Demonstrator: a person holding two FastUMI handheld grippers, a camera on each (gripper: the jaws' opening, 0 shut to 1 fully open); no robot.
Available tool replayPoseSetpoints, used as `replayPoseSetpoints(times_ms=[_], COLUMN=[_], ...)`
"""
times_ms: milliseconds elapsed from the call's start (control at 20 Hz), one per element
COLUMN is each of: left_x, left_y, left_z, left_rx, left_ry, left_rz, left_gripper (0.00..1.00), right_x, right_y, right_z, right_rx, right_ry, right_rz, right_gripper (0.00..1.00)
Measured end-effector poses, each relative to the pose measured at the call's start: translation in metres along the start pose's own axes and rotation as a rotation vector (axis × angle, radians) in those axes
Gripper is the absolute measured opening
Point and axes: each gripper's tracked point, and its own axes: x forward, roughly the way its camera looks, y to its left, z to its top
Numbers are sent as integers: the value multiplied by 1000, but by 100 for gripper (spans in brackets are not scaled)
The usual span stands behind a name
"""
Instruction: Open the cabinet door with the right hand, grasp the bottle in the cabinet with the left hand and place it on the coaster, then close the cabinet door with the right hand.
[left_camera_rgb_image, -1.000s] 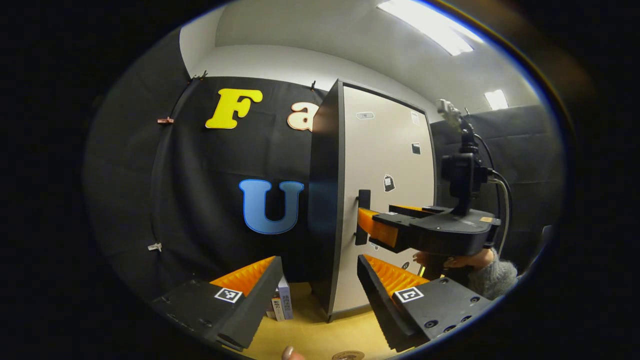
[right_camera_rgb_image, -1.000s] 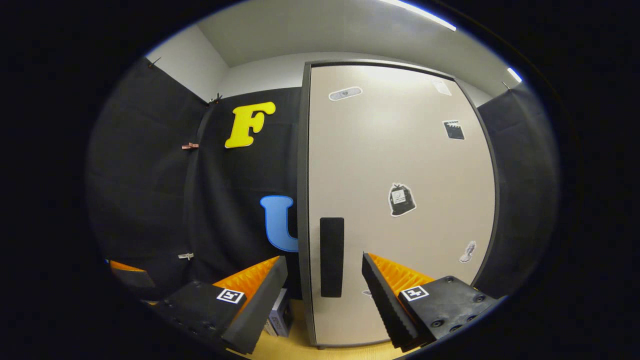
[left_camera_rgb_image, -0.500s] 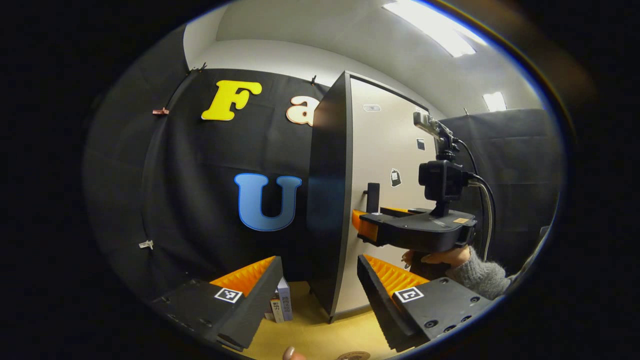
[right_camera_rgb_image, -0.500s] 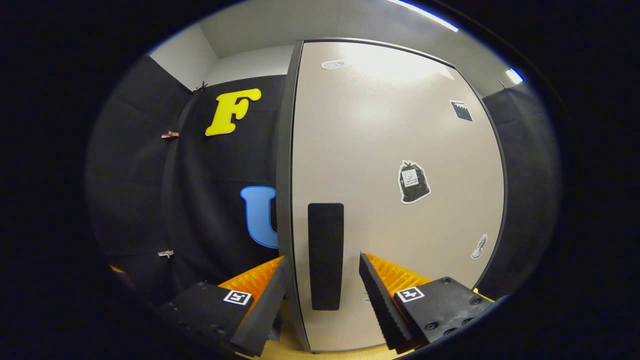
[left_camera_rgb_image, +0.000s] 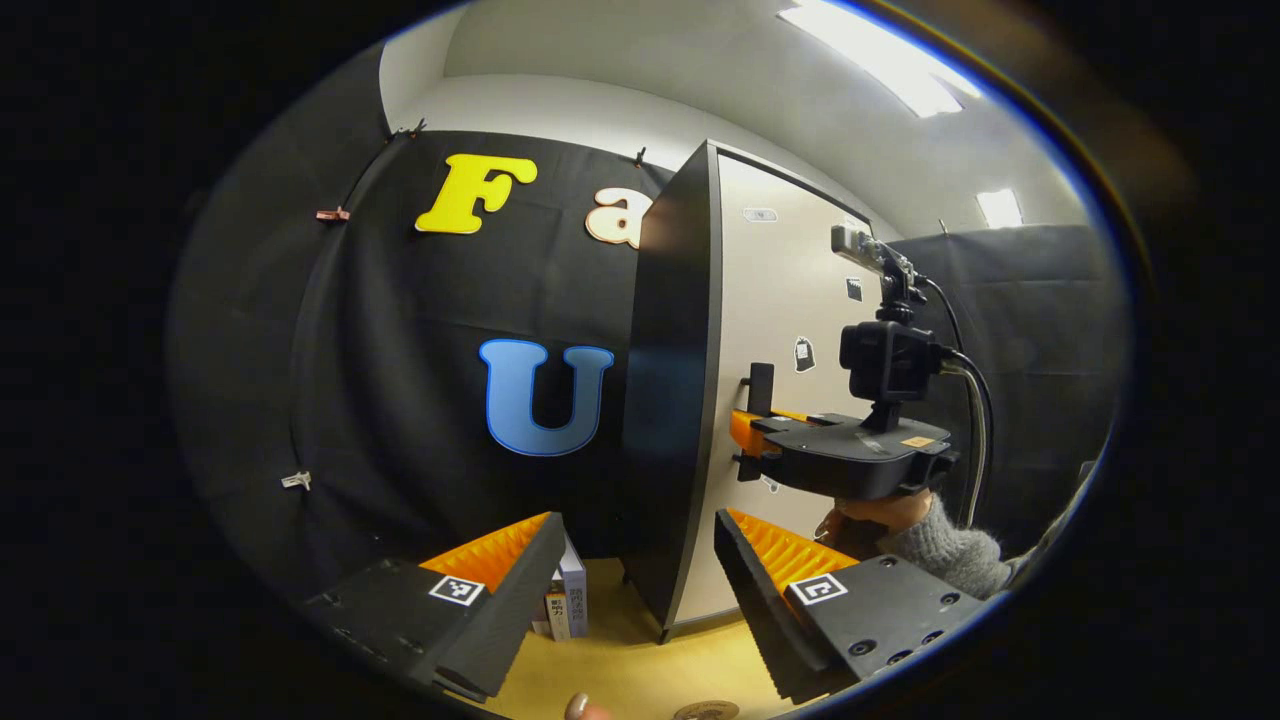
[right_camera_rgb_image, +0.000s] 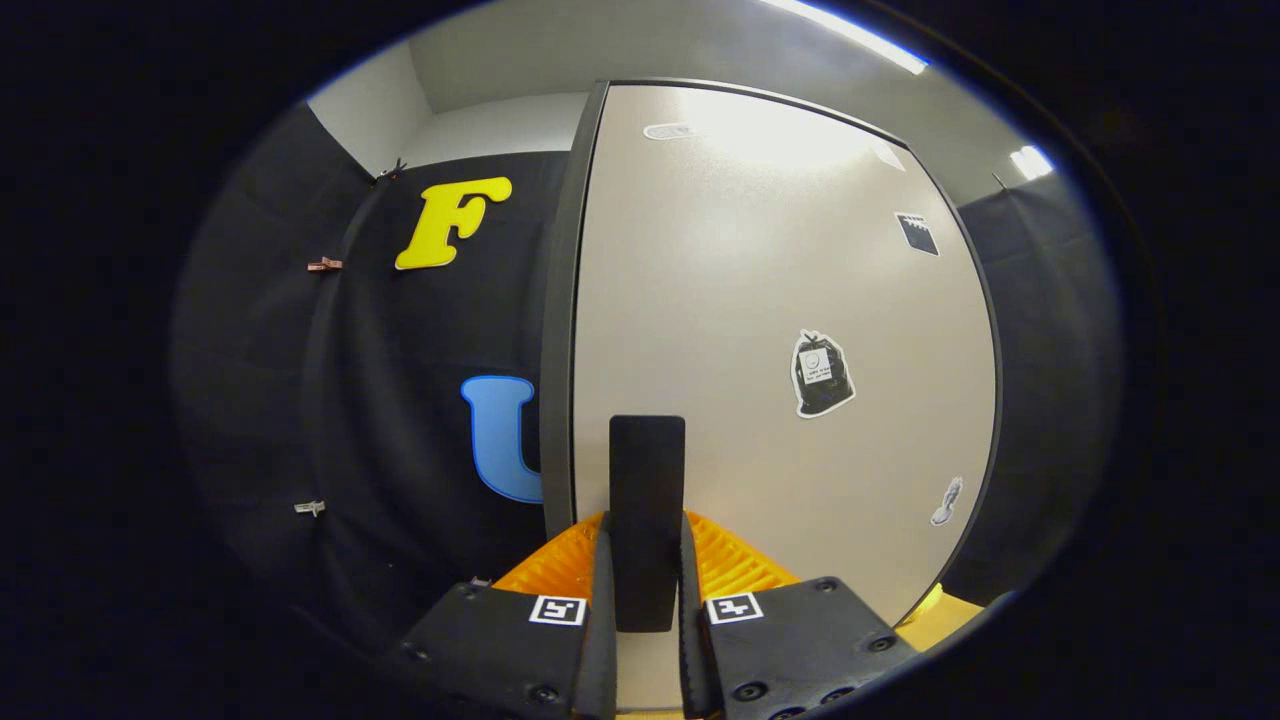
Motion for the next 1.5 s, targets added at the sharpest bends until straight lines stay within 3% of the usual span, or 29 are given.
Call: replayPoseSetpoints(times_ms=[50, 200, 550, 1000, 1450, 1500], left_x=[-2, -12, -13, -26, -8, -4], left_y=[0, 3, -3, -72, -133, -143], left_z=[0, 6, 28, 18, 14, 13], left_rx=[0, -3, 6, -32, -23, -27], left_ry=[-2, -13, -53, -31, -27, -28], left_rz=[5, 13, -11, -150, -334, -359], left_gripper=[95, 95, 95, 95, 95, 95], right_x=[1, -8, -75, -141, -193, -197], right_y=[1, 0, -13, -57, -118, -125], right_z=[0, 0, 8, 17, 23, 22], right_rx=[0, 7, 7, 20, 13, 11], right_ry=[6, 27, 27, 34, 38, 41], right_rz=[5, 30, 62, 58, -46, -52], right_gripper=[21, 19, 21, 21, 20, 15])
